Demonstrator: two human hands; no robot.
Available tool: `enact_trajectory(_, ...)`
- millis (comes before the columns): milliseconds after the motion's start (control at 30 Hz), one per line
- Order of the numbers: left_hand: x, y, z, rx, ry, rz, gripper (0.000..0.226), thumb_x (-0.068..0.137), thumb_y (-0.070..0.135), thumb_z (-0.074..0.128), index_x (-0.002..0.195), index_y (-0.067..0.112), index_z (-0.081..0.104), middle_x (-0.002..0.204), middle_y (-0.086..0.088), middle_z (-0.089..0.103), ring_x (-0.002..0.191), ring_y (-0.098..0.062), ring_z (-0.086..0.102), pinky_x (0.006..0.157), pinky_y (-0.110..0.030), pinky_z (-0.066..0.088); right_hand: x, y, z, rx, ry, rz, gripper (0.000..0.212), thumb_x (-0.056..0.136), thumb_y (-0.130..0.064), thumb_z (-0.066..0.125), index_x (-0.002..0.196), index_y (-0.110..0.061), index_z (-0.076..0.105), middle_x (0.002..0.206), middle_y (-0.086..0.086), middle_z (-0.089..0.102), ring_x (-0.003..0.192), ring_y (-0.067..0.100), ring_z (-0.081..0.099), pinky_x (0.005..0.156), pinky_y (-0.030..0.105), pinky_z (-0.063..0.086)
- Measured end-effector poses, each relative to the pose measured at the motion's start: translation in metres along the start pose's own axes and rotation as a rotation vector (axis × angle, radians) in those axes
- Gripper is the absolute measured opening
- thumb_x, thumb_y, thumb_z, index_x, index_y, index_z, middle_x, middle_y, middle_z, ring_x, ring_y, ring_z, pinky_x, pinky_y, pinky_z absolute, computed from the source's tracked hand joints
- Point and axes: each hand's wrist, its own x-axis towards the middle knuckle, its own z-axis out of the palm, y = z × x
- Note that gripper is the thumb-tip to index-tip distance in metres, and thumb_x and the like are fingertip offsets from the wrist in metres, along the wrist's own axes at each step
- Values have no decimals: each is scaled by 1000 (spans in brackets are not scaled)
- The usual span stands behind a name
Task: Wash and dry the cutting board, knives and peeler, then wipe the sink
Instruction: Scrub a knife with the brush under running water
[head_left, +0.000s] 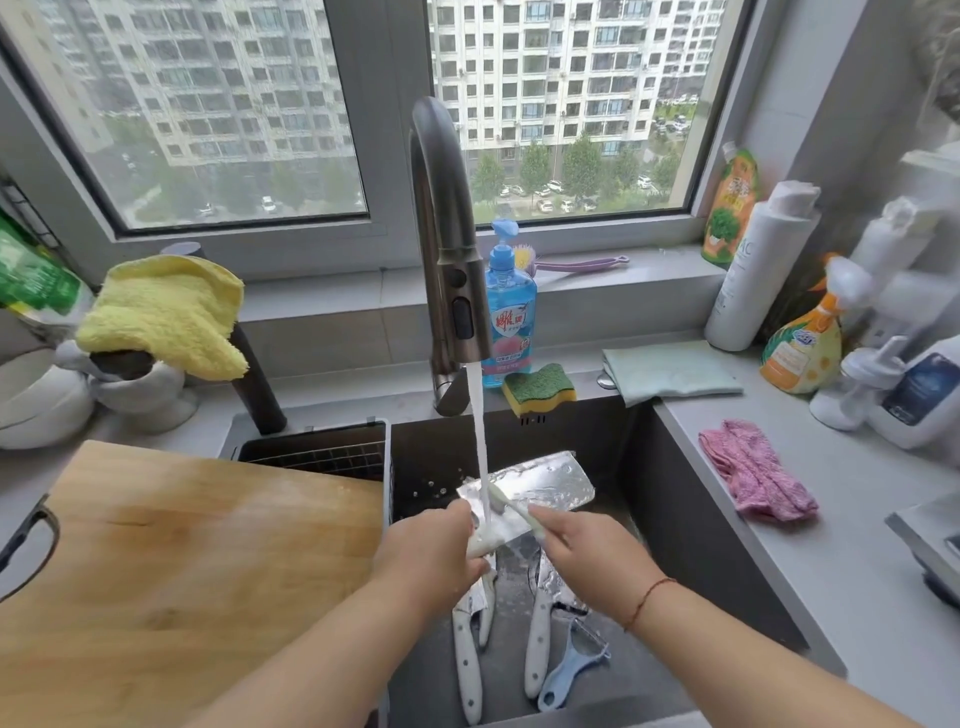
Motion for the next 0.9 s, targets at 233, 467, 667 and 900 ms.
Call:
enact_trajectory(233, 2, 0, -4, 33, -7, 17, 32, 89, 45, 58, 109, 21, 48, 99, 2, 63, 89, -22, 61, 66, -30, 42, 23, 45, -21, -118, 93, 270, 37, 99, -24, 35, 130, -29, 54, 110, 5, 68, 96, 26, 63, 78, 34, 51)
enact_trajectory(467, 7, -2, -5, -29, -16, -5, 34, 88, 45, 60, 112, 23, 50, 102, 4, 63, 91, -19, 60, 69, -30, 45, 14, 26, -9, -68, 66, 109, 24, 98, -29, 37, 108, -27, 58, 77, -1, 62, 73, 23, 59, 56, 32, 41)
enact_trajectory(667, 10, -3, -6, -44, -30, -16, 38, 87, 48, 62, 112, 22, 51, 102, 3, 63, 91, -20, 61, 75, -32, 51, -6, 16, 3, -22, 20, 35, 24, 99, -31, 35, 111, -39, 54, 77, -3, 64, 69, 15, 58, 61, 34, 46)
enact_trajectory(900, 6, -6, -3, -40, -34, -34, 36, 86, 47, 62, 111, 23, 51, 101, 4, 63, 90, -20, 59, 66, -29, 42, 1, 30, 3, -92, 89, 120, 30, 99, -31, 35, 121, -33, 56, 79, -5, 62, 75, 17, 58, 58, 32, 39)
